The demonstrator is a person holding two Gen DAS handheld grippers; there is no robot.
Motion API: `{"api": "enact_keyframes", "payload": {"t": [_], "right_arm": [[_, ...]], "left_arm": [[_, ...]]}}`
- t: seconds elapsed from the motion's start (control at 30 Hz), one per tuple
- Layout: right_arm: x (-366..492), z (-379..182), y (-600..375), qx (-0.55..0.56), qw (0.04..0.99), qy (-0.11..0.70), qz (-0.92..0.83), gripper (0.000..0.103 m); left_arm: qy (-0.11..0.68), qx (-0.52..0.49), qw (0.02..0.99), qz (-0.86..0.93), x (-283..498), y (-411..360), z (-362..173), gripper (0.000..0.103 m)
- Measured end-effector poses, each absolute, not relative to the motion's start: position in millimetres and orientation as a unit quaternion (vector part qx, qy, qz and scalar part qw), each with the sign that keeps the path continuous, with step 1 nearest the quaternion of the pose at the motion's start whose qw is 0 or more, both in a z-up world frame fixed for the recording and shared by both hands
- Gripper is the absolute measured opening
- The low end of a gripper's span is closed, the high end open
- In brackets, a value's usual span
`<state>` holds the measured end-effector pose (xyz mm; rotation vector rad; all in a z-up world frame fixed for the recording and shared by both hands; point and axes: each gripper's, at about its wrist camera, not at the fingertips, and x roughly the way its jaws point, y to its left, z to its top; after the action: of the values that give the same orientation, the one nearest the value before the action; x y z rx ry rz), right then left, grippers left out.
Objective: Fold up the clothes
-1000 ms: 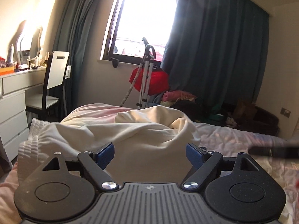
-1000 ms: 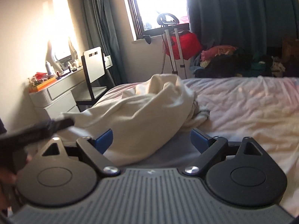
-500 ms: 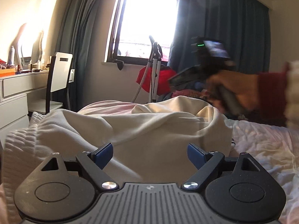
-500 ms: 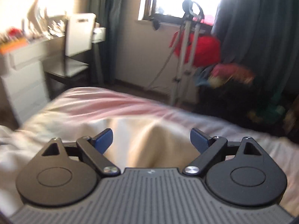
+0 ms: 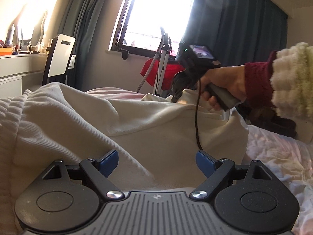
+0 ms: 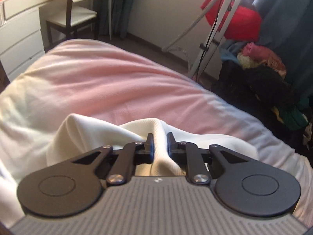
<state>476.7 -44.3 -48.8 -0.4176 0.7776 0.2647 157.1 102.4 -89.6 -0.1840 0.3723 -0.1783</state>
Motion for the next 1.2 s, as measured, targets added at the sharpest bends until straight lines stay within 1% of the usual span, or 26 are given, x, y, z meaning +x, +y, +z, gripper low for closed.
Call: {"api": "enact_keyframes", "payload": {"t": [0.23, 0.33, 0.4, 0.57, 0.63, 0.73, 0.83, 1.0, 1.1, 1.2], "right_arm": [[386, 61, -127, -0.104, 0.962, 0.246, 0.054, 0.014], [327, 87, -188, -0.025, 0.985, 0.169, 0.003, 0.014], [286, 90, -226, 0.010, 0.989, 0.141, -0.042, 0.014], [185, 67, -335, 0.139, 0.971, 0.109, -0.160, 0.014], [148, 43, -379, 0.200, 0.952, 0.124, -0.197, 0.014], [104, -1, -433, 0.291, 0.913, 0.171, -0.230, 0.014], [75, -44, -458, 0.348, 0.888, 0.202, -0.221, 0.014], [49, -84, -472, 0.405, 0.867, 0.229, -0.176, 0.014], [46, -85, -473, 0.424, 0.862, 0.227, -0.160, 0.014], [48, -86, -471, 0.417, 0.868, 0.220, -0.155, 0.015]], "left_arm": [[0.147, -0.064, 0.984, -0.081, 141, 88, -71, 0.088], [0.127, -0.054, 0.987, -0.082, 130, 81, -61, 0.088], [0.119, -0.045, 0.989, -0.082, 121, 77, -54, 0.088], [0.112, -0.053, 0.989, -0.087, 95, 75, -38, 0.088], [0.109, -0.054, 0.989, -0.088, 87, 74, -34, 0.088], [0.116, -0.051, 0.988, -0.086, 79, 68, -33, 0.088], [0.158, -0.074, 0.981, -0.078, 79, 68, -37, 0.088], [0.281, -0.161, 0.945, -0.032, 87, 96, -48, 0.088], [0.335, -0.230, 0.914, -0.016, 83, 119, -58, 0.088], [0.361, -0.324, 0.875, 0.001, 78, 147, -74, 0.088]]}}
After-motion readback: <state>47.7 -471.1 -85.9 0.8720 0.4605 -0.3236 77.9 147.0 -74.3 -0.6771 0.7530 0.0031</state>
